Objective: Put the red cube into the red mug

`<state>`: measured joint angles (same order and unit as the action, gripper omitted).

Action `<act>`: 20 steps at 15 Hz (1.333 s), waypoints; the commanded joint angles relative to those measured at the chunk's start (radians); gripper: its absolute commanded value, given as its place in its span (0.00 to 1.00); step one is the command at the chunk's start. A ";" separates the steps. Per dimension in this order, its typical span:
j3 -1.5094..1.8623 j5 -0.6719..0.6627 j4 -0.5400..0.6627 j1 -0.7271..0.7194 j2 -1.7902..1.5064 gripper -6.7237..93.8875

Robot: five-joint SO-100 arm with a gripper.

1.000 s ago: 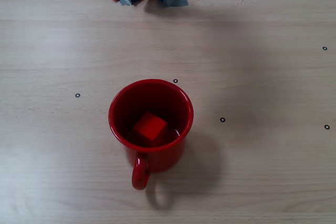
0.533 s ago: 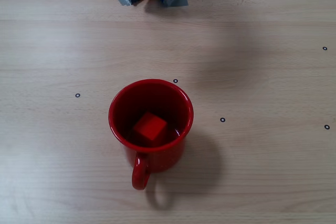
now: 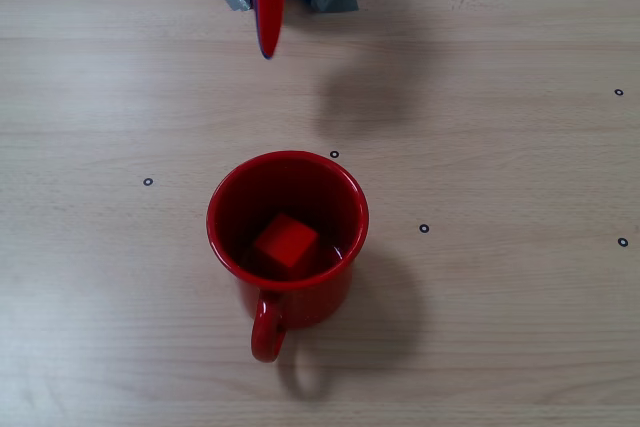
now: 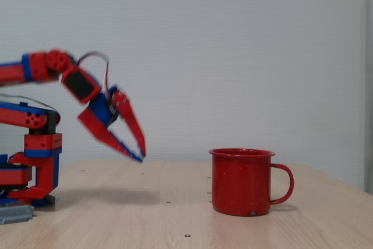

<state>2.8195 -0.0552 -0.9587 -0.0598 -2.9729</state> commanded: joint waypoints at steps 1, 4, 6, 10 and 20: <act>0.061 0.020 0.026 -0.032 -0.135 0.07; 0.204 0.026 0.014 -0.038 -0.275 0.07; 0.295 0.025 -0.005 -0.037 -0.341 0.07; 0.321 0.055 -0.037 -0.038 -0.359 0.07; 0.322 0.058 -0.037 -0.037 -0.359 0.07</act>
<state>3.1094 -0.0123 -0.9910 -0.0706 -3.2750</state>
